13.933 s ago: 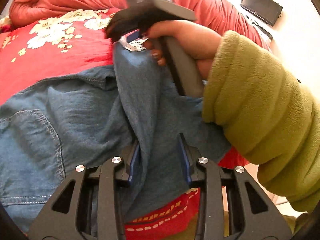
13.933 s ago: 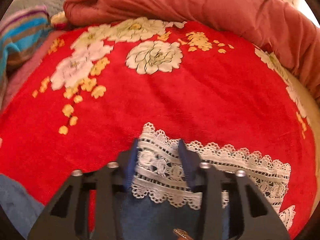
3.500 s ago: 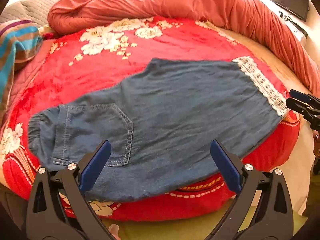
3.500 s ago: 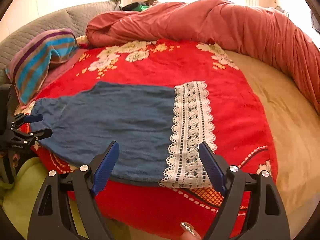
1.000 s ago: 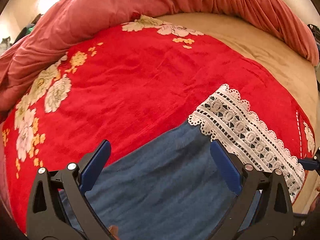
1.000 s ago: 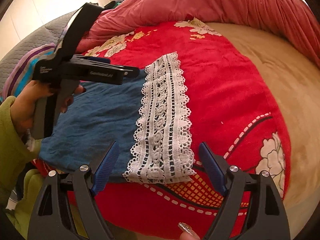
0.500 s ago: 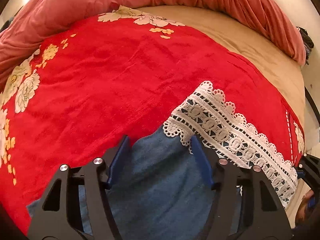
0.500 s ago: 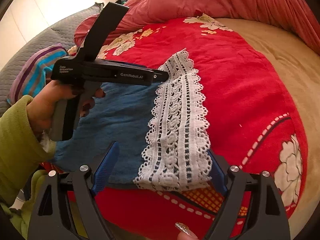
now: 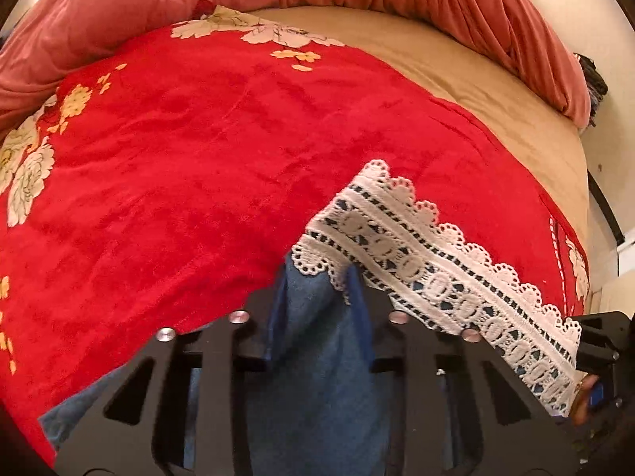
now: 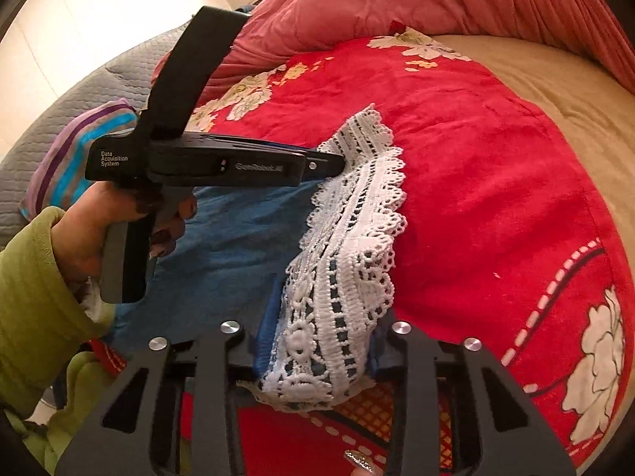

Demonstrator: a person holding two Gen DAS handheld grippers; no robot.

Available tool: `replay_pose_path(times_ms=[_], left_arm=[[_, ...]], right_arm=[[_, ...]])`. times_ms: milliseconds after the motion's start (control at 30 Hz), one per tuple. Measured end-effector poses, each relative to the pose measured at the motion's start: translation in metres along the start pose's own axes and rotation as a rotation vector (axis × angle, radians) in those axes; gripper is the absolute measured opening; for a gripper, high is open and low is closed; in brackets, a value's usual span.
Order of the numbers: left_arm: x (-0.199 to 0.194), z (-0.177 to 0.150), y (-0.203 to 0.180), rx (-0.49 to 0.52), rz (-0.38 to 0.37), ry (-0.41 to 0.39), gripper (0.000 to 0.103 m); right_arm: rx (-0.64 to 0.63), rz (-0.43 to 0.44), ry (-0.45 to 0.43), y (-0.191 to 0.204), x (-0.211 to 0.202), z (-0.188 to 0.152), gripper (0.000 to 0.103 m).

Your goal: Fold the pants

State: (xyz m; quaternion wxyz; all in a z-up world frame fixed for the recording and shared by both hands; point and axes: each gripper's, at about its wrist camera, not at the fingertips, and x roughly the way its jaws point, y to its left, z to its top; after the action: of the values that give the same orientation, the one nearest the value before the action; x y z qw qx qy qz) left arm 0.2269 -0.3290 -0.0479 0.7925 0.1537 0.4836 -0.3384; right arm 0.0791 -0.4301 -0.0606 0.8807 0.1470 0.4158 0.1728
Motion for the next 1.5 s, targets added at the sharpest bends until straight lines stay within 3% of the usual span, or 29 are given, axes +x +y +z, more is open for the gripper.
replay_pose_path(times_ms=[200, 467, 700, 1367, 1500], left_arm=[[-0.012, -0.003, 0.000, -0.005, 0.000, -0.031, 0.008], [-0.059, -0.015, 0.015, -0.064, -0.057, -0.142, 0.007], [-0.097, -0.035, 0.041, -0.124, -0.050, -0.221, 0.007], [-0.113, -0.107, 0.116, -0.309, 0.015, -0.247, 0.010], [-0.123, -0.125, 0.132, -0.382, 0.050, -0.260, 0.017]], right_arm=[[-0.005, 0.044, -0.009, 0.009, -0.002, 0.005, 0.027], [-0.096, 0.067, -0.037, 0.043, -0.020, 0.016, 0.026], [-0.190, 0.076, -0.037, 0.083, -0.022, 0.026, 0.026], [-0.362, 0.068, 0.111, 0.174, 0.042, 0.015, 0.026], [-0.395, 0.076, 0.140, 0.189, 0.053, 0.009, 0.026]])
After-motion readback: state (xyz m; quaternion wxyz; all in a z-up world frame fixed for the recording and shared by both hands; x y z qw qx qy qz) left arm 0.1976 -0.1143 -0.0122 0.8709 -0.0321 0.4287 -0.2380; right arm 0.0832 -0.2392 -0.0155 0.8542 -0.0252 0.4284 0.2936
